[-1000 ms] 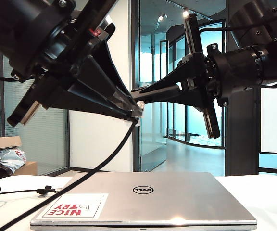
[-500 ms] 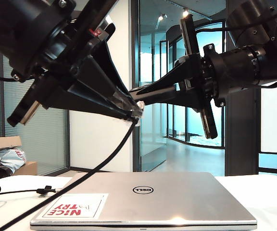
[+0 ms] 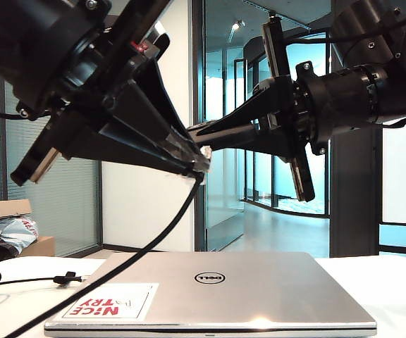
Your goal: Pick up the charging cable and the phone, plug the charging cable into the charging port on the phone, and finally place them back on the table.
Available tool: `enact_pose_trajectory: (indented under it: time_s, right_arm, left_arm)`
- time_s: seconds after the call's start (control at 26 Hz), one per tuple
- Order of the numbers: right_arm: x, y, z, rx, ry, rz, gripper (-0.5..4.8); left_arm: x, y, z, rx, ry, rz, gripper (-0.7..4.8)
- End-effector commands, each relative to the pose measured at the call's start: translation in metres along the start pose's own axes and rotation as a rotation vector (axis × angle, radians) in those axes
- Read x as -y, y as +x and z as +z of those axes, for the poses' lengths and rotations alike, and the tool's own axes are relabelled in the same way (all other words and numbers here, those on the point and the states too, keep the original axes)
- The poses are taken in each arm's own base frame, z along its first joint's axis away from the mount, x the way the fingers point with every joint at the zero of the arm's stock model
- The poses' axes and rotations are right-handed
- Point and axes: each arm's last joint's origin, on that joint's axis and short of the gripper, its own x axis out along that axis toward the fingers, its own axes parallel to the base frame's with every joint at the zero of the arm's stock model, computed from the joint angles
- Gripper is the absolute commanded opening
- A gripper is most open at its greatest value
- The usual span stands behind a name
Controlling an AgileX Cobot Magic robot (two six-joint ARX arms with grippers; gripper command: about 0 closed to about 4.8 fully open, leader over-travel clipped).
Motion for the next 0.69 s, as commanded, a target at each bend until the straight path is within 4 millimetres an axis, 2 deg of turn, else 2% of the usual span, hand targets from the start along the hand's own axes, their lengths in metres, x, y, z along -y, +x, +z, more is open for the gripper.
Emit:
enact_pose_trajectory:
  time_s: [0.04, 0.69]
  right_arm:
    - [-0.0066, 0.0002, 0.002, -0.011, -0.032, 0.036, -0.06]
    - [-0.0061, 0.0002, 0.0033, 0.028, -0.025, 0.013, -0.06]
  left_arm:
    - [0.0008, -0.0004, 0.0006, 0.006, 0.006, -0.006, -0.06]
    - [0.0007, -0.0004, 0.0005, 0.005, 0.002, -0.006, -0.06]
